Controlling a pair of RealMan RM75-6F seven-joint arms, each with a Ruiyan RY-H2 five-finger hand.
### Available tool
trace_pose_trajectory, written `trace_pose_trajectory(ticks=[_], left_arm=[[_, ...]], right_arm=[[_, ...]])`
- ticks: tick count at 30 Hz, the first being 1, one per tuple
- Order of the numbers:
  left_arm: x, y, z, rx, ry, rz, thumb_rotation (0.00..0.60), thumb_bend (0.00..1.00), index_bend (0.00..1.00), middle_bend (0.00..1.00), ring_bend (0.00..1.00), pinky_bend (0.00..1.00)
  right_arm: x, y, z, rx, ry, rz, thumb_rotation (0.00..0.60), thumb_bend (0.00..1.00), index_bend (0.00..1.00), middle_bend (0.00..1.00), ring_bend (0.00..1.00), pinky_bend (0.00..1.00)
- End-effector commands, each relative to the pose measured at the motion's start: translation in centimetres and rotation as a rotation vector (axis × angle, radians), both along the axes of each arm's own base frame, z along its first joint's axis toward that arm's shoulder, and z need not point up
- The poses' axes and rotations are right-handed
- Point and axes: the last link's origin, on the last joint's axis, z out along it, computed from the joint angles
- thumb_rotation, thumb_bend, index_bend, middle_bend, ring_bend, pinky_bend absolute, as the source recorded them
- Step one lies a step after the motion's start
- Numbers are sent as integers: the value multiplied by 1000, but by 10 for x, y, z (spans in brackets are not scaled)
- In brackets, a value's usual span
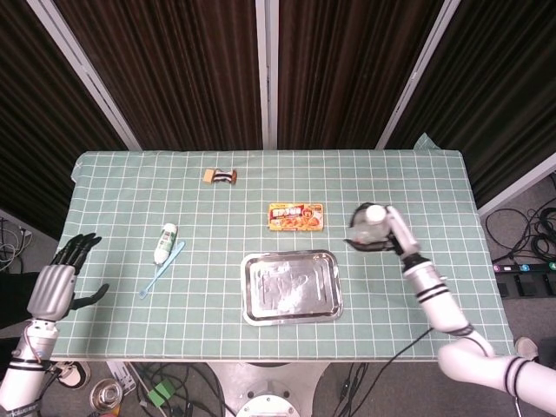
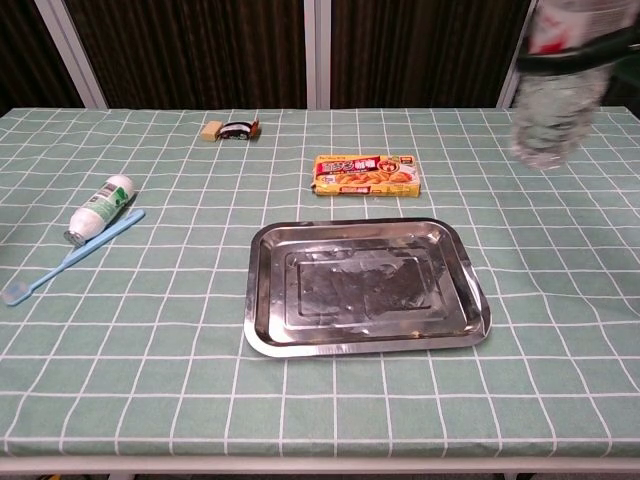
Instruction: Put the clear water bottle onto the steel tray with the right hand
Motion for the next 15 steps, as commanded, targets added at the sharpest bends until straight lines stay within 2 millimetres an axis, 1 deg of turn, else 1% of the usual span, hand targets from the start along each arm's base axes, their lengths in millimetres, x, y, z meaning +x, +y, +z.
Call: trace_pose_trajectory(ticks=[1, 3, 4, 5, 6, 7, 9, 10, 12, 14, 15], left_arm=[[-1, 0, -1, 0, 1, 1, 600, 274, 173, 180, 87, 188], [-2, 0, -2, 3, 7, 6, 600, 274, 173, 180, 87, 188], [-2, 0, -2, 5, 8, 8, 600, 274, 173, 180, 87, 188], [-2, 1, -2, 5, 10, 10, 600, 274, 173, 180, 87, 188], [-2, 2, -3, 6, 10, 11, 600, 274, 173, 180, 87, 188], [-2, 3, -3, 10, 6, 11, 600, 274, 173, 180, 87, 188], [-2, 3, -4, 12, -2, 12, 600, 274, 173, 180, 87, 188], [-3, 3, -5, 8, -6, 12, 600, 274, 173, 180, 87, 188], [-3, 1, -6, -4, -6, 8, 600, 274, 173, 180, 87, 188], [-3, 0, -6, -10, -2, 1, 600, 274, 173, 180, 87, 188], [-3, 0, -5, -10, -3, 0, 600, 273, 173, 180, 87, 188]], right_arm=[[-10, 6, 8, 6, -9, -14, 600, 137, 810, 648, 460, 490], [24, 2, -22, 84, -33, 73, 600, 137, 810, 647, 460, 490], [45, 0, -39, 128, -58, 115, 600, 137, 810, 647, 460, 490], [56, 1, -47, 146, -73, 133, 600, 138, 810, 646, 460, 490], [61, 1, -50, 147, -77, 143, 600, 139, 809, 645, 460, 490], [58, 3, -45, 124, -64, 142, 600, 140, 808, 644, 460, 490], [37, 2, -24, 56, -40, 93, 600, 139, 807, 643, 460, 490], [17, 2, -4, 7, -25, 43, 600, 138, 807, 643, 460, 490], [-18, 6, 29, -68, 12, -41, 600, 138, 807, 643, 460, 489], [-38, 14, 46, -95, 20, -90, 600, 137, 807, 643, 459, 487], [-42, 17, 49, -100, 19, -98, 600, 137, 807, 643, 458, 486]])
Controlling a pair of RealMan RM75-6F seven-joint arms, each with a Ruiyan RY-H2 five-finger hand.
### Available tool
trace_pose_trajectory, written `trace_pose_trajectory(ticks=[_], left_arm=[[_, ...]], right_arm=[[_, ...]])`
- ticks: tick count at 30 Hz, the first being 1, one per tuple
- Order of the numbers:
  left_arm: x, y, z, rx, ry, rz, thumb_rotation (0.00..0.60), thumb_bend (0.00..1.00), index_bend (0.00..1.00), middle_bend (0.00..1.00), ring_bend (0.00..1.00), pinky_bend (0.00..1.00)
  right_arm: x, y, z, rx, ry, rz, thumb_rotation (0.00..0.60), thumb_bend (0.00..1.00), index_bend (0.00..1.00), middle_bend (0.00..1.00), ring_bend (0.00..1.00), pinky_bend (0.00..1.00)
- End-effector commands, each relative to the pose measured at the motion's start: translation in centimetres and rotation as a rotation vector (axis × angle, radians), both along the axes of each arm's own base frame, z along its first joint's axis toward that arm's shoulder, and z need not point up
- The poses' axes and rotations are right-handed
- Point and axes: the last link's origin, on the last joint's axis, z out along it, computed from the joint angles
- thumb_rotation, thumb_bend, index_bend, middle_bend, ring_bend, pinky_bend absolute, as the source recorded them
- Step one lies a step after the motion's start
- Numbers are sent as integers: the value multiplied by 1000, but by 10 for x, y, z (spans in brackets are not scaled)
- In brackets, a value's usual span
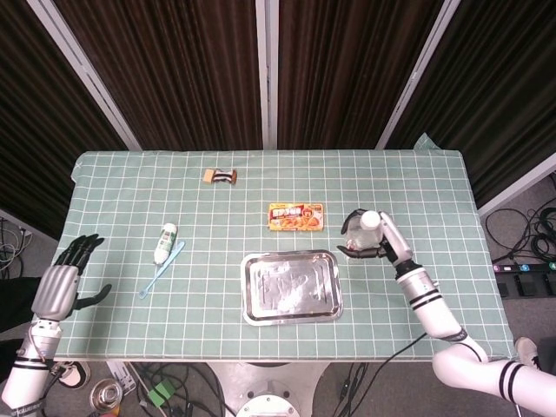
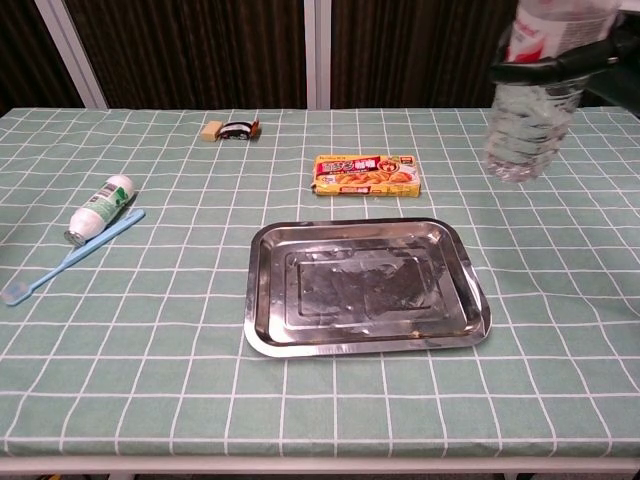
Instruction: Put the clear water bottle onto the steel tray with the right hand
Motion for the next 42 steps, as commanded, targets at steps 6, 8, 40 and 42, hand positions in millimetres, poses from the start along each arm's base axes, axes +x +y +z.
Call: trace_pose_trajectory(ticks=[6, 8, 40, 42], left_arm=[[2, -1, 1, 10, 0, -3, 600, 274, 173, 180, 87, 188], [2, -1, 1, 18, -3, 2, 600, 274, 173, 180, 87, 188], [-11, -5, 7, 33, 10, 39, 600, 274, 173, 180, 87, 188], [-11, -5, 6, 31, 13, 36, 600, 274, 173, 180, 87, 188]], right_arm=[[13, 15, -9, 82, 28, 82, 600, 139, 806, 643, 457, 483], [34, 16, -32, 129, 4, 119, 600, 139, 806, 642, 457, 483], [64, 13, -135, 319, -47, 163, 600, 130, 805, 640, 457, 483], [63, 13, -138, 322, -46, 164, 600, 120, 803, 638, 457, 483]])
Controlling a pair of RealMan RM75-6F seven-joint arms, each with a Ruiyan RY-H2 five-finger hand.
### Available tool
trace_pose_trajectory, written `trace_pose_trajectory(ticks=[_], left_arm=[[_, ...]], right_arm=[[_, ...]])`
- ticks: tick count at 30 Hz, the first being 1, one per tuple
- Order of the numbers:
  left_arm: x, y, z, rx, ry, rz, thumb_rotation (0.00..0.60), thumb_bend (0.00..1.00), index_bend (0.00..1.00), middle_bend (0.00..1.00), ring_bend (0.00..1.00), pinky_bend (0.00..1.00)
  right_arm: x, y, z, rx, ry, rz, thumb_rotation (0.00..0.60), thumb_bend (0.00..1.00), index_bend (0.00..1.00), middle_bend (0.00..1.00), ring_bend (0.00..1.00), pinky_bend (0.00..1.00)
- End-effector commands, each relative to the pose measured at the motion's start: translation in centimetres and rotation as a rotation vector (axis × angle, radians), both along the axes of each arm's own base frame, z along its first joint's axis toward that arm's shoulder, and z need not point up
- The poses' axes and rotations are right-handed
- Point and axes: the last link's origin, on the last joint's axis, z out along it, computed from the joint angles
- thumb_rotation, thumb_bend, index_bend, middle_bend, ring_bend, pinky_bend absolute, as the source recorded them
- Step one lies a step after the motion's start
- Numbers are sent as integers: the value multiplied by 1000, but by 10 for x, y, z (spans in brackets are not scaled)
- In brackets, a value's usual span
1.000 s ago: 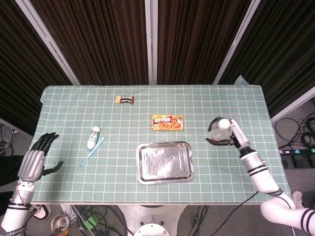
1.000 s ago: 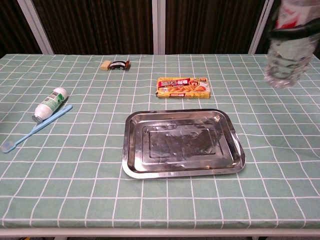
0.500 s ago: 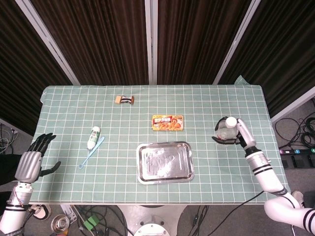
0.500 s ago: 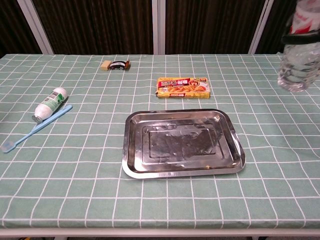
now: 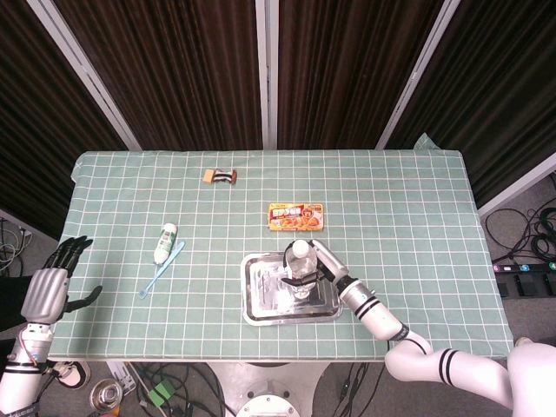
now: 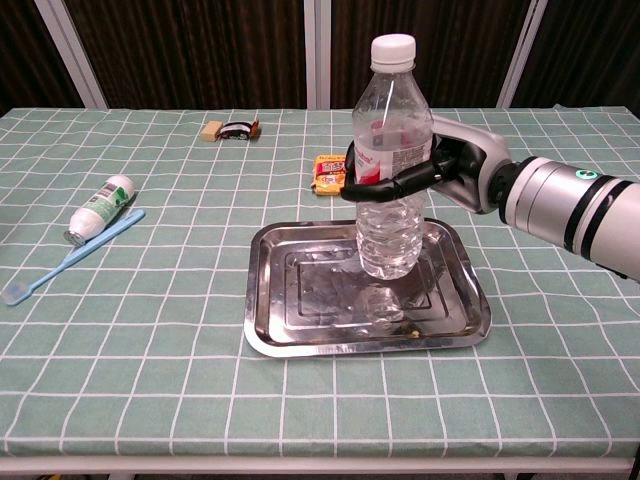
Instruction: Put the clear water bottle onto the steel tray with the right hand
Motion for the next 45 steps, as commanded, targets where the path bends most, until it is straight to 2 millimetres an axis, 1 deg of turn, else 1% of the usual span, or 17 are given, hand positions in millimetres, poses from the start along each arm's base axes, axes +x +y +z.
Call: trace_pose_trajectory(ticks=[1, 4, 7, 10, 11, 14, 17, 22, 24, 26, 30, 32, 33, 35, 38, 41, 45], left_arm=[[0, 1, -1, -1, 3, -4, 600, 274, 173, 180, 87, 188], [-1, 2, 1, 7, 3, -2, 600, 274, 173, 180, 87, 188], [-3, 2, 3, 10, 6, 2, 600, 274, 173, 180, 87, 188], [-3, 1, 2, 9, 4, 5, 600, 274, 173, 180, 87, 188], [-3, 1, 2, 8, 4, 3, 600, 274, 173, 180, 87, 188], [-2, 1, 1, 7, 4, -2, 600, 274, 173, 180, 87, 188], [-1, 1, 1, 7, 5, -5, 600, 274, 173, 180, 87, 188], [1, 0, 2, 11, 1, -10, 600, 274, 173, 180, 87, 188], [1, -1, 3, 14, 0, -10, 600, 274, 173, 180, 87, 188], [1, -2, 5, 17, -1, -9, 600, 274, 173, 180, 87, 188], [3, 0, 6, 15, 2, -8, 600, 274, 173, 180, 87, 188], [3, 1, 5, 12, 3, -7, 600, 273, 173, 180, 87, 188], [4, 2, 5, 10, 4, -7, 600, 274, 173, 180, 87, 188], [5, 3, 4, 7, 8, -9, 600, 273, 173, 180, 87, 188], [7, 4, 4, 6, 11, -13, 600, 274, 173, 180, 87, 188], [10, 6, 6, 11, 21, -20, 600, 274, 173, 180, 87, 188], [11, 8, 10, 21, 22, -19, 600, 274, 173, 180, 87, 188]], right_arm=[[-1, 1, -5, 8, 4, 3, 600, 116, 801, 637, 457, 482], [-3, 1, -8, 13, 13, 13, 600, 76, 776, 620, 445, 471], [-6, 3, -8, 29, 30, 41, 600, 8, 685, 553, 371, 420], [-10, 6, -6, 68, 43, 63, 600, 0, 505, 441, 278, 349], [-11, 7, -5, 83, 50, 72, 600, 0, 390, 364, 217, 301], [-16, 8, 4, 111, 77, 104, 600, 0, 165, 190, 61, 154], [-22, 6, 17, 114, 109, 128, 600, 0, 15, 96, 0, 45], [-35, 5, 49, 109, 175, 155, 600, 0, 0, 43, 0, 0], [-39, 5, 71, 84, 219, 186, 600, 0, 0, 40, 0, 0], [-50, 3, 104, 25, 333, 223, 600, 0, 0, 44, 0, 0], [-88, -3, 173, -179, 762, 288, 600, 0, 43, 122, 0, 0], [-109, 4, 204, -357, 1019, 282, 600, 0, 50, 122, 0, 0], [-116, 10, 211, -435, 1103, 256, 600, 0, 50, 116, 0, 0], [-127, 29, 219, -572, 1232, 153, 600, 0, 50, 99, 0, 0], [-144, 58, 219, -637, 1317, 44, 600, 0, 50, 79, 0, 0], [-159, 83, 214, -663, 1322, -7, 600, 0, 49, 61, 0, 0], [-168, 96, 209, -704, 1266, -23, 600, 0, 44, 52, 0, 0]])
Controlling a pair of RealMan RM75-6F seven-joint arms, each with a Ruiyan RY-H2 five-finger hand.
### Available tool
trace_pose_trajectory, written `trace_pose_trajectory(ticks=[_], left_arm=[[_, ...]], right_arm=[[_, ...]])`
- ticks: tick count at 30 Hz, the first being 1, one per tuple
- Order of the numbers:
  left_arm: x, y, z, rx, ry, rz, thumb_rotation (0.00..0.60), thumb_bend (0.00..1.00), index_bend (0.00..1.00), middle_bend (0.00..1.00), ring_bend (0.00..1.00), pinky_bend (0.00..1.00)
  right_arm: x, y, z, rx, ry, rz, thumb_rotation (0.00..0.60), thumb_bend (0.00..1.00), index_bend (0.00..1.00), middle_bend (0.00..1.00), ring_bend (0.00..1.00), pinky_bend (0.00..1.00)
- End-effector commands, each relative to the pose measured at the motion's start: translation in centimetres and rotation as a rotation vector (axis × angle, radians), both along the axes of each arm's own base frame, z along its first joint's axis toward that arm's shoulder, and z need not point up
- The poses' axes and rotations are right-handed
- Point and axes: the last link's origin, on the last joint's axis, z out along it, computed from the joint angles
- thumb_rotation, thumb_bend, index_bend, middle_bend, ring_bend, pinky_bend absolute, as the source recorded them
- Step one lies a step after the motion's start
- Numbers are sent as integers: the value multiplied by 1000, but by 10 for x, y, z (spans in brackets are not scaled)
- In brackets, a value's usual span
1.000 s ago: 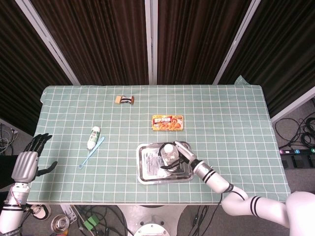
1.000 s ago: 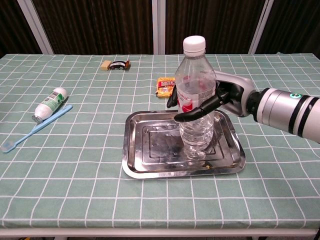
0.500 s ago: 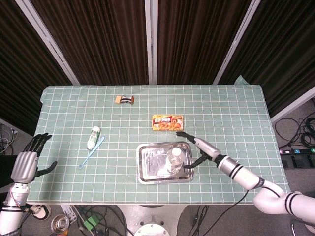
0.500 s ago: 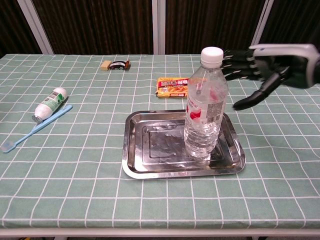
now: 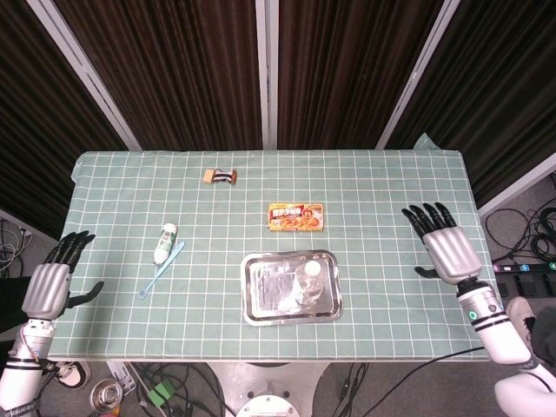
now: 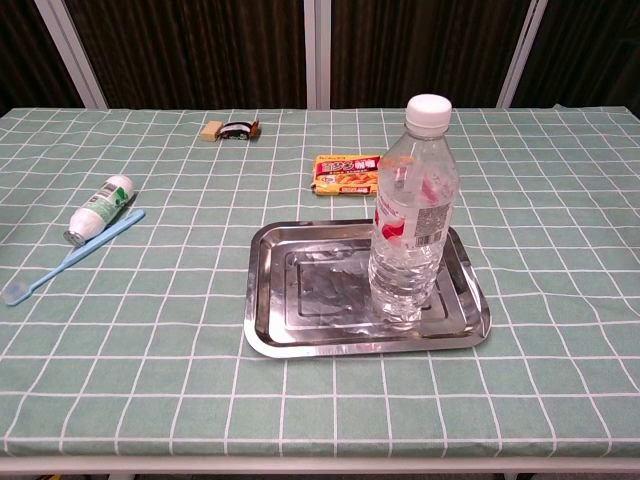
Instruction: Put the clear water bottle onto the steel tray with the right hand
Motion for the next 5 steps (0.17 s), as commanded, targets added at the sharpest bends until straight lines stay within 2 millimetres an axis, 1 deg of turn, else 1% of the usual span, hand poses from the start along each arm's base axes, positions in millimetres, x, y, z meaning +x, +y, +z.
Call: trace_pose_trajectory(ticks=[1, 5], left_arm=[[0, 0, 1, 1, 0, 1, 600, 273, 173, 180, 87, 188], [-1, 2, 1, -3, -1, 3, 600, 274, 173, 180, 87, 188]], right_arm=[[-45, 60, 12, -200, -63, -164, 600, 0, 41, 53, 0, 0], [-42, 55, 8, -203, -100, -141, 600, 0, 36, 56, 0, 0]])
